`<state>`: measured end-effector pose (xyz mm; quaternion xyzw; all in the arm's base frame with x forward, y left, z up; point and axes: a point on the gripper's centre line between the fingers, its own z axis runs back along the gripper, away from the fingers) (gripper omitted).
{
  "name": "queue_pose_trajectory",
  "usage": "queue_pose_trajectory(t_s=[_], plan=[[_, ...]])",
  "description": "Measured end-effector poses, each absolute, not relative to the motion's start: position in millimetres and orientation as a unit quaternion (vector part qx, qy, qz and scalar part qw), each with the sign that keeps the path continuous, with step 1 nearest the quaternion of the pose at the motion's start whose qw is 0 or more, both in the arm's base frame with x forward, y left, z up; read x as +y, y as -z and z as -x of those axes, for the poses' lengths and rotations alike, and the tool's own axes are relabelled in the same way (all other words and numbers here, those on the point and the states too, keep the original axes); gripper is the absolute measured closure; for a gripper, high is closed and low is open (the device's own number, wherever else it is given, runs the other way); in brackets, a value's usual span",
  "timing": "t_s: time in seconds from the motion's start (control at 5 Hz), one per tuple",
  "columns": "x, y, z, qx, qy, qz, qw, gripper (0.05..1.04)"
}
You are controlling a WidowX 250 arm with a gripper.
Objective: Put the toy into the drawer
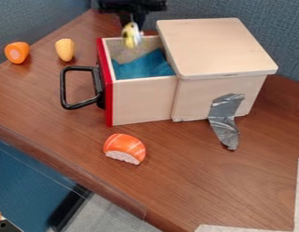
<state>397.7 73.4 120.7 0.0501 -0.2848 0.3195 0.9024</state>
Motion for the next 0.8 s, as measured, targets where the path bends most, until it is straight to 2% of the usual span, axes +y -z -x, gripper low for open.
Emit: queue_pose_trajectory(t_s=[0.2, 0.4, 0.6, 0.8], plan=[[58, -114, -400, -0.291, -0.313, -0.052, 0.902, 0.911], [54, -107, -396, -0.293, -0.309, -0.063, 0.903, 0.677], [58, -108, -384, -0.296, -0.292, -0.063, 0.907, 0.369], [89, -126, -366, -0.301, -0.276, -0.063, 0.91, 0.11]])
